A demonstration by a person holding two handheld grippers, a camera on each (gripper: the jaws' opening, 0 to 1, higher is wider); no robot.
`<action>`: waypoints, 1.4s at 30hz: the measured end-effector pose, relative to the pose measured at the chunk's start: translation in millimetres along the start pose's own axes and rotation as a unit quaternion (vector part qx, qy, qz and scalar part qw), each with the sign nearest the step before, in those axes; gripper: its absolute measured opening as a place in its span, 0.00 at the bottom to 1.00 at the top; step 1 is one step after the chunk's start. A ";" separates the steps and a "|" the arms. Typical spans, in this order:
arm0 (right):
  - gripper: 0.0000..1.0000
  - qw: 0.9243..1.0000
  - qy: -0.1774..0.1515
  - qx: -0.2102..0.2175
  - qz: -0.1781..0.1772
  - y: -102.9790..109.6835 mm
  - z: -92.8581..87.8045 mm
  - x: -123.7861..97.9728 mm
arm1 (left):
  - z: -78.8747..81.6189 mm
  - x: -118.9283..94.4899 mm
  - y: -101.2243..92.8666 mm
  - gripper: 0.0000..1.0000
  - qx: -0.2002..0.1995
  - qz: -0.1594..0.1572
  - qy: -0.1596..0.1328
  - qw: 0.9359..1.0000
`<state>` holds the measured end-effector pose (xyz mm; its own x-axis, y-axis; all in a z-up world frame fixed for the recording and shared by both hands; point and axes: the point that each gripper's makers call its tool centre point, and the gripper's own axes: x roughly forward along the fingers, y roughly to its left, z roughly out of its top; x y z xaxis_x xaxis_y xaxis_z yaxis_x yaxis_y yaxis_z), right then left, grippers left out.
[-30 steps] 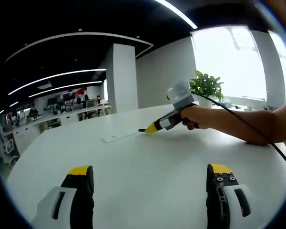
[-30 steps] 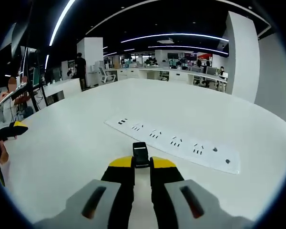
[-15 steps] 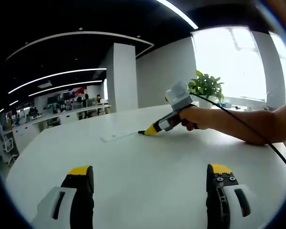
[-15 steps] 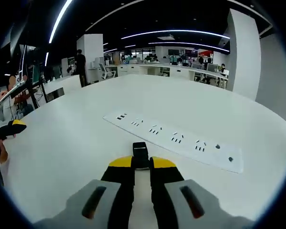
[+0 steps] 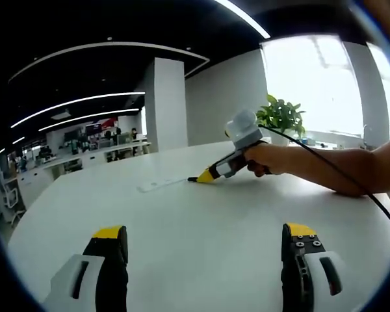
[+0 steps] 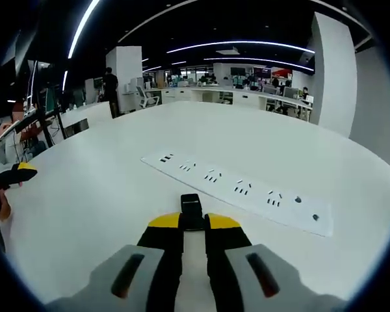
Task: Snap the two parts of the plastic buckle together until the buckle closes and remains connected.
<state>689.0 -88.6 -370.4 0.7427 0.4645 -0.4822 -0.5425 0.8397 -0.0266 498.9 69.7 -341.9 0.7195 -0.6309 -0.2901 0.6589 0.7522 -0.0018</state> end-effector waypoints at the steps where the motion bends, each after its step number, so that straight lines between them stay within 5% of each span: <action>1: 0.10 1.000 0.000 -0.001 -0.002 -1.2 0.1 0.2 | 0.2 0.1 -0.4 1.00 0.000 0.000 0.000 1.000; 7: 0.13 1.000 0.002 -0.007 0.004 3.2 -1.0 0.3 | 0.5 0.1 0.4 1.00 -0.001 0.002 0.000 1.000; 12: 0.33 1.000 -0.001 -0.014 0.012 6.5 0.7 2.2 | 1.8 0.3 1.4 1.00 -0.001 0.001 -0.001 1.000; 19: 1.00 0.995 -0.087 -0.037 0.009 17.7 43.6 -15.6 | 3.3 1.0 3.1 1.00 -0.010 0.001 -0.005 1.000; 31: 1.00 0.988 -0.140 -0.066 -0.025 14.7 70.4 -45.3 | 2.0 1.0 11.1 1.00 -0.006 0.011 -0.004 1.000; 42: 1.00 0.986 -0.156 -0.048 -0.041 22.5 62.6 -75.1 | 3.8 -1.1 11.7 1.00 -0.004 0.016 -0.008 1.000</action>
<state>645.7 -87.0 -280.0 0.8619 0.4732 -0.1821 -0.4994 0.8543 -0.1441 506.6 78.5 -338.0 0.7434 -0.6094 -0.2756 0.6340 0.7733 0.0004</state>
